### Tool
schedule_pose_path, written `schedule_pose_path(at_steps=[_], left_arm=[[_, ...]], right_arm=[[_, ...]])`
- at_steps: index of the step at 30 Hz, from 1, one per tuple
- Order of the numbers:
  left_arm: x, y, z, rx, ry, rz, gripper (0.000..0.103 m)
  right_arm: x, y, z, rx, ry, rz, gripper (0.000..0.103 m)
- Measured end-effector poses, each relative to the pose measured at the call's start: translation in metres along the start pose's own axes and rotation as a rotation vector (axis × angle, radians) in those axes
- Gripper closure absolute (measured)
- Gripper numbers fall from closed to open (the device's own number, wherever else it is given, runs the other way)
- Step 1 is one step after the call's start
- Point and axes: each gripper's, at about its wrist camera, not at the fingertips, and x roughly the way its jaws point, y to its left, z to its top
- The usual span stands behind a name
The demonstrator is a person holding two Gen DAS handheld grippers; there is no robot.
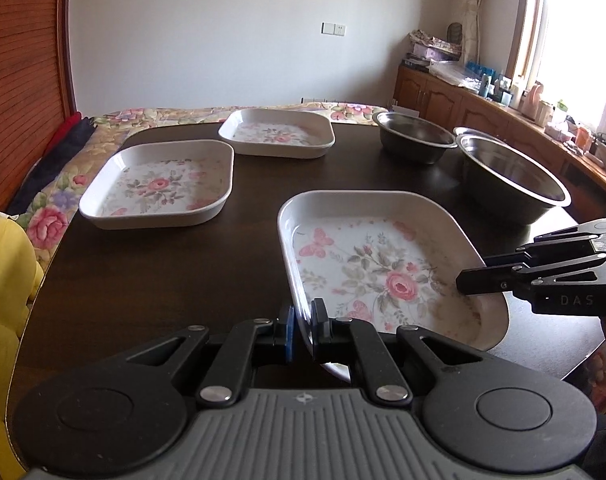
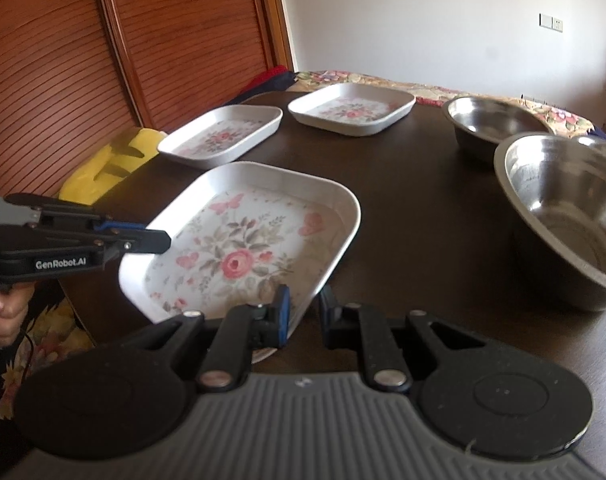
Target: Organize plates and bowls
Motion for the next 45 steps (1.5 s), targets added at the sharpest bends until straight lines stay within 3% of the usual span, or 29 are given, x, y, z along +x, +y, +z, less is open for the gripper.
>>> schedule_pose_path(at_steps=[11, 14, 16, 23, 29, 34, 38, 40, 45], left_arm=[[0.007, 0.001, -0.001, -0.001, 0.018, -0.007, 0.066], [0.007, 0.0, 0.0, -0.004, 0.013, -0.006, 0.065], [0.007, 0.001, 0.001, -0.008, 0.009, -0.002, 0.059], [-0.002, 0.011, 0.013, -0.012, -0.034, 0.023, 0.04], [-0.007, 0.025, 0.027, -0.014, -0.079, 0.055, 0.022], [-0.005, 0.043, 0.039, -0.024, -0.103, 0.092, 0.016], [-0.003, 0.06, 0.051, -0.032, -0.128, 0.13, 0.005], [-0.001, 0.068, 0.056, -0.032, -0.139, 0.145, 0.004], [0.005, 0.09, 0.069, -0.035, -0.16, 0.191, 0.0]], right_arm=[[0.0, 0.001, -0.001, -0.003, -0.009, -0.004, 0.083], [-0.003, 0.002, -0.001, -0.01, -0.02, -0.004, 0.067], [-0.008, 0.002, 0.0, -0.022, -0.037, -0.026, 0.058], [-0.022, -0.002, 0.017, -0.047, -0.091, -0.05, 0.057], [-0.016, 0.003, 0.04, -0.087, -0.121, -0.036, 0.051], [-0.005, 0.012, 0.06, -0.132, -0.132, -0.023, 0.04], [0.006, 0.019, 0.076, -0.156, -0.13, -0.006, 0.031], [0.013, 0.024, 0.085, -0.171, -0.131, -0.002, 0.021], [0.031, 0.035, 0.102, -0.189, -0.118, 0.019, 0.015]])
